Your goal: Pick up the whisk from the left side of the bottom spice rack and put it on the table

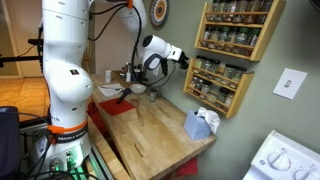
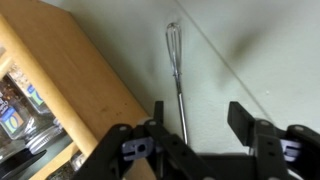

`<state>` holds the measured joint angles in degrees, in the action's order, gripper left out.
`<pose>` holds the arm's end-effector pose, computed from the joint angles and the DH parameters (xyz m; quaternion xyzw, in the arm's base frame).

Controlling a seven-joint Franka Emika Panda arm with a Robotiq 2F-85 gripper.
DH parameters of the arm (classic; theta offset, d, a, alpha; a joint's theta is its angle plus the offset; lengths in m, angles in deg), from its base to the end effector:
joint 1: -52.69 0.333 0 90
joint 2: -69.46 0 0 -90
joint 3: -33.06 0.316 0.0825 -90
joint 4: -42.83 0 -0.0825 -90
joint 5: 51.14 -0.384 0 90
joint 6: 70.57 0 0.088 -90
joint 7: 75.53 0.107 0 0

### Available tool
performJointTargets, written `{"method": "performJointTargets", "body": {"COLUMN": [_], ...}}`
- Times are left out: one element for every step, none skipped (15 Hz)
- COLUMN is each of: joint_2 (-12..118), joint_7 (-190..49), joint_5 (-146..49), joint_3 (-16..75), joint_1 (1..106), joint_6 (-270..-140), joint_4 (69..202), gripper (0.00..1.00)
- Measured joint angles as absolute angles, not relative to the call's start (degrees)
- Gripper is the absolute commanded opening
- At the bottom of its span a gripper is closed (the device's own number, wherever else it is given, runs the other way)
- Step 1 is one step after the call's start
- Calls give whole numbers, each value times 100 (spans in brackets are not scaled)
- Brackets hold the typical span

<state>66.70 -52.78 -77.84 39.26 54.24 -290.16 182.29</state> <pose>0.5139 0.0076 0.4451 -0.7226 0.3296 -0.5867 0.1582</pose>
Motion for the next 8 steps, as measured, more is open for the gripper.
{"method": "performJointTargets", "body": {"joint_2": [6667, 6664, 6659, 6651, 6640, 6629, 6619, 6611], "joint_7": [-5392, -5494, -5568, -5638, -5691, -5725, -5752, -5774], "joint_5": [-7834, -7875, -7889, -7907, -7913, -7915, -7916, -7918], "joint_3": [3936, 3939, 3939, 3935, 3933, 3933, 3932, 3930], "joint_1": [5450, 5463, 5469, 5468, 5468, 5467, 5467, 5467], "joint_6": [-29016, -29016, -29016, -29016, -29016, -29016, -29016, -29016], "joint_4": [18227, 18226, 18224, 18221, 18213, 18204, 18193, 18180], "gripper": [62, 66, 61, 64, 63, 63, 63, 63]}}
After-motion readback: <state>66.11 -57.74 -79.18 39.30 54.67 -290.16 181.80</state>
